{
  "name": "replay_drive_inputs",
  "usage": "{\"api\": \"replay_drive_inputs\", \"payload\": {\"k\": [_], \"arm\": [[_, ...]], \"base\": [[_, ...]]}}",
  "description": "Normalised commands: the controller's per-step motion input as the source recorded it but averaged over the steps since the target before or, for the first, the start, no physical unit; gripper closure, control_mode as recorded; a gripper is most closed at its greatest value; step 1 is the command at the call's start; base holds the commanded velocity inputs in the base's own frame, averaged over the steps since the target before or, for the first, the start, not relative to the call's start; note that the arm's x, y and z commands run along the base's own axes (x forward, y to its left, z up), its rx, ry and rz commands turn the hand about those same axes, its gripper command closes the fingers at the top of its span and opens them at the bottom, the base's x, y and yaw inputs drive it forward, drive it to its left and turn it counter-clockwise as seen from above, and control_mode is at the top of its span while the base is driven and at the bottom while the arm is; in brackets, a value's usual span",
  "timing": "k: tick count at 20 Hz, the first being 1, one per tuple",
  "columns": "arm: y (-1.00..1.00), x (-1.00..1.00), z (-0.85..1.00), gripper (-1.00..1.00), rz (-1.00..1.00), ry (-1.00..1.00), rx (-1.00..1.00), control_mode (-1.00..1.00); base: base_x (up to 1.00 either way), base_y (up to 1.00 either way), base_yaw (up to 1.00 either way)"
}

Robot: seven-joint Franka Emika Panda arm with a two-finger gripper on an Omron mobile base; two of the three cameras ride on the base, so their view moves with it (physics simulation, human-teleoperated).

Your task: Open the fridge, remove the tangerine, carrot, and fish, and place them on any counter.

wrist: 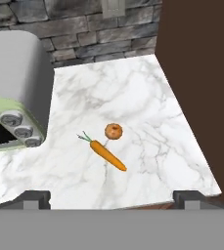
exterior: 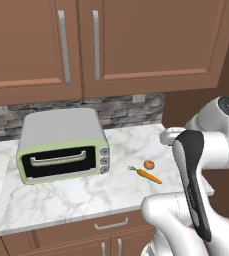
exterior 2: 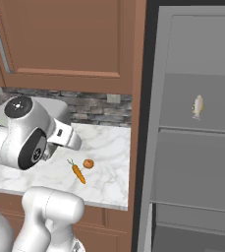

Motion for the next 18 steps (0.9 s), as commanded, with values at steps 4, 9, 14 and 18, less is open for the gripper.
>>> {"api": "replay_drive_inputs", "payload": {"k": [4,9,14,18], "arm": [[0.05,-0.48,0.58,-1.00,0.00,0.00,0.00,-1.00],[0.01,-0.52,0.30,-1.00,0.00,-0.06,-0.01,-1.00],[0.00,-0.50,0.21,-1.00,0.00,-0.06,0.00,-1.00],[0.00,-0.50,0.11,-1.00,0.00,-0.08,0.00,-1.00]], "base": [[0.00,0.00,0.00],[0.00,0.00,0.00],[0.00,0.00,0.00],[0.00,0.00,0.00]]}}
